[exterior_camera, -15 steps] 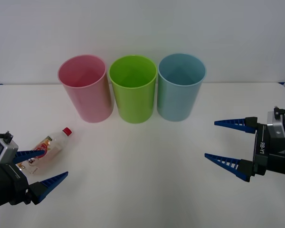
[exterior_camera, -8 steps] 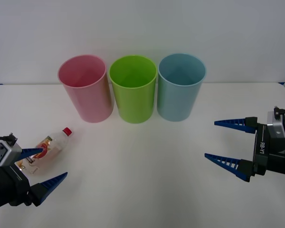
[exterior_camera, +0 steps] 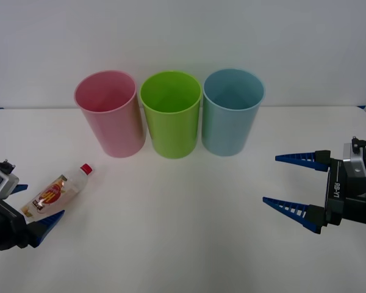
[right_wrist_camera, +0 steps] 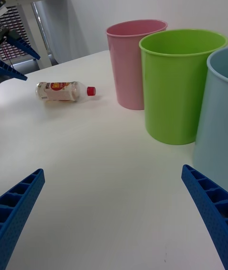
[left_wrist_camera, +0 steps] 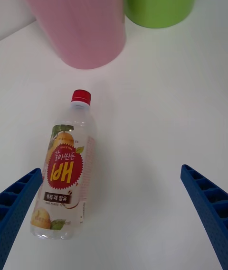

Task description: Put cans in the blue bin and PET bottles in the pink bin and trash in the green bin.

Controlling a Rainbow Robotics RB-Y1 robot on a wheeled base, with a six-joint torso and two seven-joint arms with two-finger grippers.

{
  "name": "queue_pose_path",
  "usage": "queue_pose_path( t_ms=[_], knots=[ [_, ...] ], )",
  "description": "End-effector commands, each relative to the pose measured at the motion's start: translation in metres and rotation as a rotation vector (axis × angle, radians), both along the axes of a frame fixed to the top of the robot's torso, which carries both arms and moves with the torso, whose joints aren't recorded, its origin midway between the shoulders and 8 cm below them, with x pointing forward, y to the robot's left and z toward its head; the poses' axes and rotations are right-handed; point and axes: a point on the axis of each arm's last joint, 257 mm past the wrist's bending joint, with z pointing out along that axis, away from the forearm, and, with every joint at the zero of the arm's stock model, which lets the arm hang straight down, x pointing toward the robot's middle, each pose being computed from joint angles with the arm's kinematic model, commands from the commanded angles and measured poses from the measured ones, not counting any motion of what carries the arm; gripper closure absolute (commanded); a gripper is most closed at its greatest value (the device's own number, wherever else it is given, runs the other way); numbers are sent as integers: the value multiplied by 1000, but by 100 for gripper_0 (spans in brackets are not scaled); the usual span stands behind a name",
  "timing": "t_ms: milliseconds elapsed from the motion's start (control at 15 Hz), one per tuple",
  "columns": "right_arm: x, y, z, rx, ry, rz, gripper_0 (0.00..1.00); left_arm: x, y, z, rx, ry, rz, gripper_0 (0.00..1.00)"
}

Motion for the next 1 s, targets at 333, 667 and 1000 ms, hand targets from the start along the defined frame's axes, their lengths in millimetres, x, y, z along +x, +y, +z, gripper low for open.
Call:
queue_pose_path(
  t_ms=[333,667,1000],
  knots=[
    [0,0,0,0,0,0,0,48,36,-3,-29,29,110,0],
    [0,0,0,0,0,0,0,79,62,-23,38,47,114,0],
    [0,0,0,0,0,0,0,78,61,-50,38,95,109,0]
  ],
)
